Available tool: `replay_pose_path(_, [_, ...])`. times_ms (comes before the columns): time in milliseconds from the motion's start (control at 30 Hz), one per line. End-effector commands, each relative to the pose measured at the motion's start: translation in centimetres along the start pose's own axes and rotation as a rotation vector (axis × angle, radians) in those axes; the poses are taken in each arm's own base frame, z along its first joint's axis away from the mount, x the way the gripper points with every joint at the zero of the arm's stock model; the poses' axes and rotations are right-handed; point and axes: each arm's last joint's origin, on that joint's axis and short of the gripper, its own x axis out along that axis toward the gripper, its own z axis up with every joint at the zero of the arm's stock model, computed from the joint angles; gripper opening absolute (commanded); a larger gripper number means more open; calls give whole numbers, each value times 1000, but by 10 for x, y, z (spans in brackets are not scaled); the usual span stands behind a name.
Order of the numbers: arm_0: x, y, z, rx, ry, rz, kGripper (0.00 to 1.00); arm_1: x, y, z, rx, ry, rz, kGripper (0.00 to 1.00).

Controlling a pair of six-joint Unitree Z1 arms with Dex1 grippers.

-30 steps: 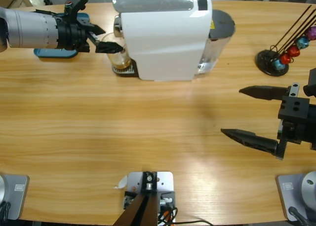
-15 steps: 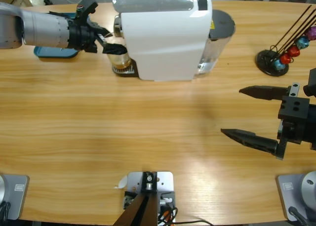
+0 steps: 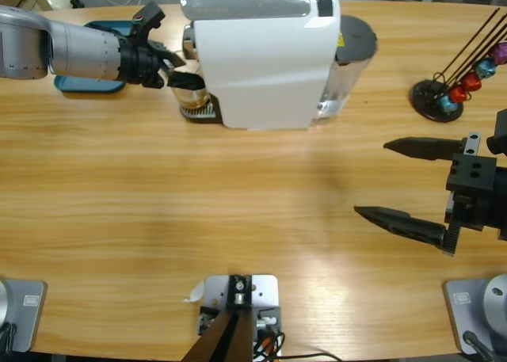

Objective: Pour coffee

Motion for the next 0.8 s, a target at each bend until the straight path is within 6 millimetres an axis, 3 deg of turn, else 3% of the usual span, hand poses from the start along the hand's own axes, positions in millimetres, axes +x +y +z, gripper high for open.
replay_pose_path(33, [10, 6, -7, -8, 15, -13, 642, 0, 2, -3, -17, 1, 22, 1000])
replay_pose_path(600, [-42, 9, -1, -51, -4, 86, 642, -1, 2, -3, -18, -5, 20, 1000])
replay_pose_path(800, [-62, 38, -9, -154, -23, 188, 642, -2, 2, -3, -18, -7, 20, 1000])
